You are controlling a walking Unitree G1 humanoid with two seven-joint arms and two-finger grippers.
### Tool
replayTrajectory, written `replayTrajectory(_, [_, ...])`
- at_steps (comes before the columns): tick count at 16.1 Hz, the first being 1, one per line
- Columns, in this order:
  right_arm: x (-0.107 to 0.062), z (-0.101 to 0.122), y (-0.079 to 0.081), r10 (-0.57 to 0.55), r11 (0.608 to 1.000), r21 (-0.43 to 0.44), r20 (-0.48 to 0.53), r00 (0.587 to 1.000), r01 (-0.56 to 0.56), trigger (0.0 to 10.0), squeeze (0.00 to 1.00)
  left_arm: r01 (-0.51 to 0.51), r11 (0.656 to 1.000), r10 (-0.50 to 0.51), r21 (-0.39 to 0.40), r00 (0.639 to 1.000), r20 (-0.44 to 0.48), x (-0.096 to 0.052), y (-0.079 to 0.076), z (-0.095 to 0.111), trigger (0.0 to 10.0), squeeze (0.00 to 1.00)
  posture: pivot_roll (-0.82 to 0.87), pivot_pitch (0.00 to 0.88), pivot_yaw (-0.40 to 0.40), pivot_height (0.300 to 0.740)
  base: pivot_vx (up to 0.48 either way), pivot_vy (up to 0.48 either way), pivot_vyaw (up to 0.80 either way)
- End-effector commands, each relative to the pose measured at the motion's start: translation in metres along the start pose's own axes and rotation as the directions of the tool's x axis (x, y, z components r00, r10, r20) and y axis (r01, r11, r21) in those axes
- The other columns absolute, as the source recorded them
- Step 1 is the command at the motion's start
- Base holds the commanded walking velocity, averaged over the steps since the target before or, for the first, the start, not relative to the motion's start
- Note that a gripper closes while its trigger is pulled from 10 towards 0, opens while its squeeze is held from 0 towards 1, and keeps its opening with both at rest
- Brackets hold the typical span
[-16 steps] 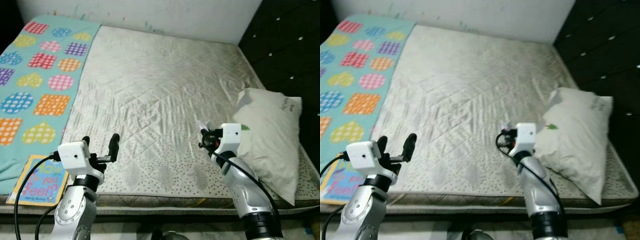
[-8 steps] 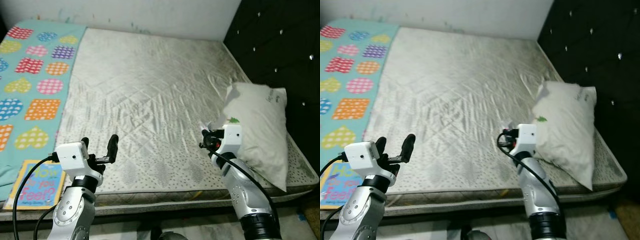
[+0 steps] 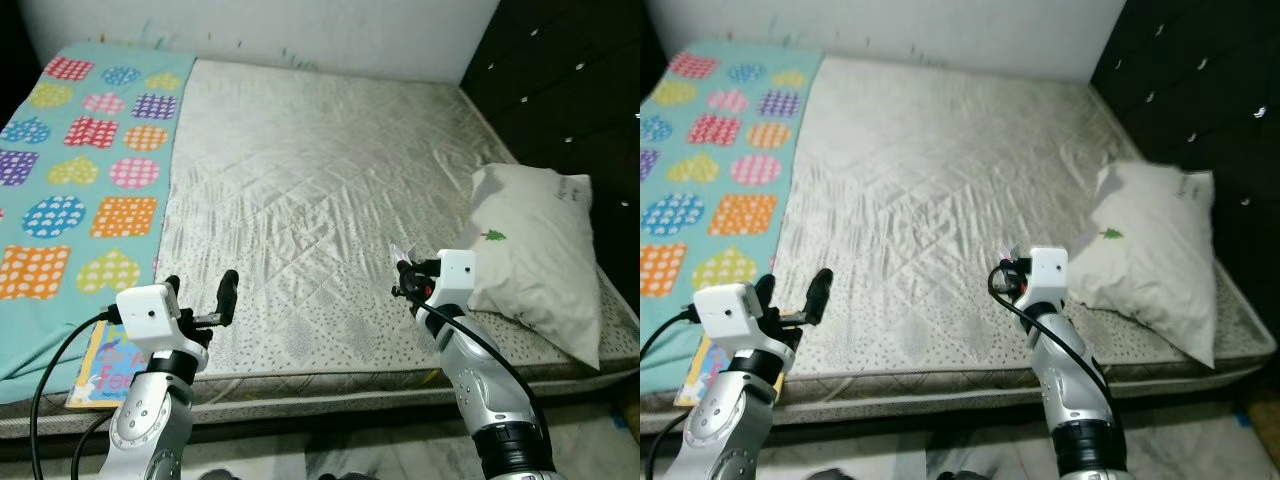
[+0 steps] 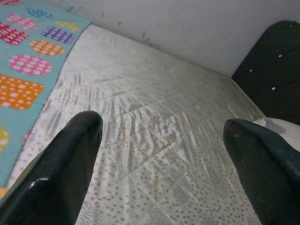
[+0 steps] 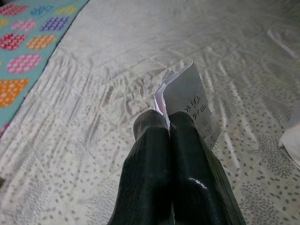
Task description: Clean up the room
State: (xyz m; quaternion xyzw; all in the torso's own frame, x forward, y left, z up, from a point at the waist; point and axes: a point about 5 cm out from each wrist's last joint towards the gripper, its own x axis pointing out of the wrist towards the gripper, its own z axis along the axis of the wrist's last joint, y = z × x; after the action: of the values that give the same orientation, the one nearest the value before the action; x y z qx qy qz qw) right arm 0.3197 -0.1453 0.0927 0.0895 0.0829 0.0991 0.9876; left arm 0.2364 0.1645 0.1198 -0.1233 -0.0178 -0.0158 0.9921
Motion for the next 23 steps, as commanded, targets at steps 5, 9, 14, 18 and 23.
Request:
replayTrajectory(5, [0.002,-0.005,0.002,0.006,1.000,0.003,0.027,1.000,-0.006,10.0,0.00,0.006,0.996,-0.006,0.089,1.000,-0.002,0.011,0.002,-0.009,10.0,0.00,0.07,0.008,-0.040,0.740,0.000,0.000,0.00])
replayTrajectory(9, [0.000,-0.005,-0.002,-0.024,1.000,-0.006,0.058,0.998,0.024,10.0,0.00,0.045,0.993,-0.046,0.108,0.999,0.001,0.025,-0.001,-0.011,10.0,0.00,0.02,0.000,0.006,0.740,0.000,0.000,0.00])
replayTrajectory(14, [-0.004,-0.010,-0.006,-0.028,0.999,-0.029,0.061,0.998,0.030,10.0,0.00,0.055,0.990,-0.059,0.130,0.998,0.027,0.039,0.000,-0.008,10.0,0.00,0.00,0.000,-0.014,0.740,0.000,0.000,0.00])
replayTrajectory(18, [-0.004,-0.005,-0.008,-0.043,0.996,-0.075,0.111,0.993,0.052,10.0,0.00,0.057,0.991,-0.062,0.118,0.997,0.038,0.045,0.005,-0.011,10.0,0.00,-0.04,0.000,0.016,0.740,0.000,0.000,0.00])
replayTrajectory(23, [-0.018,-0.012,-0.019,-0.086,0.988,-0.121,0.112,0.990,0.100,10.0,0.00,0.141,0.984,-0.144,0.113,0.989,0.018,0.055,-0.012,-0.019,10.0,0.00,-0.09,0.000,-0.004,0.740,0.000,0.000,0.00])
